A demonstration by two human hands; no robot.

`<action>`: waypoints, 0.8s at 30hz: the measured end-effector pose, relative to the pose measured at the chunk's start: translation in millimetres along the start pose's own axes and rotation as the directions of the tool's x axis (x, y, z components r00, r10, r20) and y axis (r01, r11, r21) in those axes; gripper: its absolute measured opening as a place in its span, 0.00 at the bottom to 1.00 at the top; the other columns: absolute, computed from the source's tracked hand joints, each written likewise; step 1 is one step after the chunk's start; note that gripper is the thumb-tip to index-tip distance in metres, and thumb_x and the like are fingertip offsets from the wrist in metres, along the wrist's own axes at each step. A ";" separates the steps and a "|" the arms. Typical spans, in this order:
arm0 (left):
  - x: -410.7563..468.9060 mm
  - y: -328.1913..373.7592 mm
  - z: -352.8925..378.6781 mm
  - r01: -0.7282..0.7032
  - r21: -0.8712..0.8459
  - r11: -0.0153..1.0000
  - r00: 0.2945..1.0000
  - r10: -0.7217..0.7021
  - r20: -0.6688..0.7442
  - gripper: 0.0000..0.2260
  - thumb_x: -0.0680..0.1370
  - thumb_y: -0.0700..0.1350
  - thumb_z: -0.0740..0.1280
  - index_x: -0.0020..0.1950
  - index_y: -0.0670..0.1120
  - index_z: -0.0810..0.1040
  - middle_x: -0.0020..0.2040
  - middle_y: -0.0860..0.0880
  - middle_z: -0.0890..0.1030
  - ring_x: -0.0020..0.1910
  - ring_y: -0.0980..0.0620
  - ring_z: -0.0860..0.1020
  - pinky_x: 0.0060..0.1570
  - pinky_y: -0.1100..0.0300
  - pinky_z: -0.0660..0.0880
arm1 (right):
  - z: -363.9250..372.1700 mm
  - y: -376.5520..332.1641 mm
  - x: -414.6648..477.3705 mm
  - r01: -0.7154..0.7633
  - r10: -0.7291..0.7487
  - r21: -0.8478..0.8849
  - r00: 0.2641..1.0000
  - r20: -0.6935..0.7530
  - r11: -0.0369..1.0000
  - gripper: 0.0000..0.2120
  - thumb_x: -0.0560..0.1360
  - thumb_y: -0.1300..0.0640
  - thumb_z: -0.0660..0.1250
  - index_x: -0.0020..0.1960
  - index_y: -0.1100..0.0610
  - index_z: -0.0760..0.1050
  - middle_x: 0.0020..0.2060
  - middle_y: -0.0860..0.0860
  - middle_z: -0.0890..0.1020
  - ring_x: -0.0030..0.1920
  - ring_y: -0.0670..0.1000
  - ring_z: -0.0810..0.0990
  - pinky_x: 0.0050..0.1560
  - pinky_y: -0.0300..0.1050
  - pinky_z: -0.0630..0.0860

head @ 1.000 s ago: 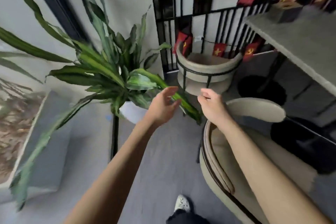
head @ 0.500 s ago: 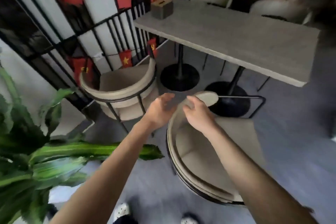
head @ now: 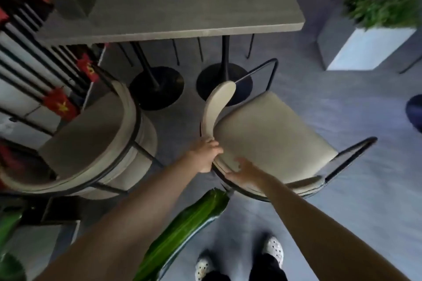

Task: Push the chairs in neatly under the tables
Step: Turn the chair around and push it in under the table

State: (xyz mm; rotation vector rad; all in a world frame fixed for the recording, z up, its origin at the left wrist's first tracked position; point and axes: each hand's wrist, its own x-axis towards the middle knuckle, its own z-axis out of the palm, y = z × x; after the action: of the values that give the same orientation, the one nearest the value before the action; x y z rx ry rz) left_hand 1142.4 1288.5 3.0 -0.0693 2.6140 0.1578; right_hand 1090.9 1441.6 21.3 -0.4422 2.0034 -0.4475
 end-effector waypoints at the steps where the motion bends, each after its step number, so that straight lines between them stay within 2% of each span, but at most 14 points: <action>1: 4.6 -1.2 7.1 -0.008 0.070 0.997 0.999 0.005 0.034 0.26 0.74 0.37 0.66 0.72 0.47 0.67 0.74 0.47 0.65 0.75 0.46 0.57 0.74 0.54 0.52 | 9.9 9.0 5.0 -0.039 0.039 -0.033 0.999 0.010 0.999 0.32 0.72 0.49 0.70 0.73 0.52 0.63 0.67 0.54 0.73 0.66 0.57 0.73 0.62 0.49 0.70; 3: 15.8 -1.7 20.0 -0.022 0.149 0.989 0.999 0.014 0.051 0.25 0.76 0.41 0.65 0.72 0.49 0.67 0.75 0.47 0.64 0.77 0.46 0.53 0.76 0.53 0.44 | 24.2 21.7 13.0 -0.056 0.048 -0.159 0.997 -0.053 0.986 0.31 0.70 0.48 0.71 0.71 0.48 0.66 0.63 0.51 0.77 0.63 0.56 0.76 0.61 0.48 0.72; 6: 35.1 0.3 24.1 -0.025 0.233 0.972 0.999 0.016 0.044 0.20 0.76 0.48 0.66 0.68 0.52 0.73 0.70 0.48 0.72 0.75 0.45 0.60 0.75 0.52 0.41 | 34.7 29.0 25.3 -0.089 0.030 -0.331 0.983 -0.179 0.939 0.27 0.74 0.53 0.68 0.70 0.46 0.65 0.61 0.51 0.78 0.60 0.54 0.78 0.60 0.48 0.73; 10: 55.2 -5.6 15.8 -0.044 0.276 0.960 0.993 0.012 0.116 0.24 0.72 0.59 0.69 0.67 0.55 0.75 0.65 0.49 0.77 0.68 0.46 0.68 0.71 0.55 0.54 | 42.5 33.0 43.3 -0.181 0.066 -0.422 0.959 -0.274 0.888 0.19 0.75 0.55 0.66 0.66 0.50 0.70 0.57 0.51 0.80 0.57 0.53 0.80 0.56 0.47 0.76; 14: 57.4 -7.6 23.6 -0.058 0.284 0.957 0.995 0.034 0.091 0.24 0.72 0.59 0.69 0.66 0.53 0.76 0.63 0.48 0.79 0.65 0.45 0.70 0.68 0.53 0.57 | 43.1 40.4 45.7 -0.114 -0.017 -0.456 0.962 -0.273 0.882 0.18 0.75 0.52 0.67 0.64 0.50 0.72 0.54 0.50 0.81 0.54 0.53 0.80 0.55 0.47 0.78; 18: 58.1 -2.5 32.2 -0.053 0.364 0.930 0.997 0.027 0.078 0.23 0.72 0.57 0.70 0.64 0.50 0.77 0.59 0.47 0.82 0.62 0.45 0.75 0.67 0.50 0.58 | 40.9 44.5 38.4 -0.034 -0.107 -0.499 0.962 -0.253 0.866 0.15 0.77 0.49 0.64 0.62 0.48 0.72 0.52 0.51 0.81 0.53 0.53 0.79 0.53 0.46 0.76; 24: 45.9 -2.1 41.1 -0.009 0.338 0.941 1.000 -0.001 0.028 0.21 0.73 0.58 0.69 0.60 0.46 0.79 0.53 0.46 0.84 0.56 0.44 0.79 0.69 0.46 0.59 | 36.1 46.3 35.8 0.034 -0.174 -0.579 0.967 -0.188 0.814 0.14 0.77 0.48 0.63 0.61 0.47 0.73 0.49 0.50 0.82 0.42 0.51 0.74 0.45 0.42 0.72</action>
State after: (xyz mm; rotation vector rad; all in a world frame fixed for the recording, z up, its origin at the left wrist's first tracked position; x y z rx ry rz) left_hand 1123.1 1290.7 -55.5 0.0586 2.5745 -0.2890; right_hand 1101.9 1459.8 -44.2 -0.9134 2.3411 0.0652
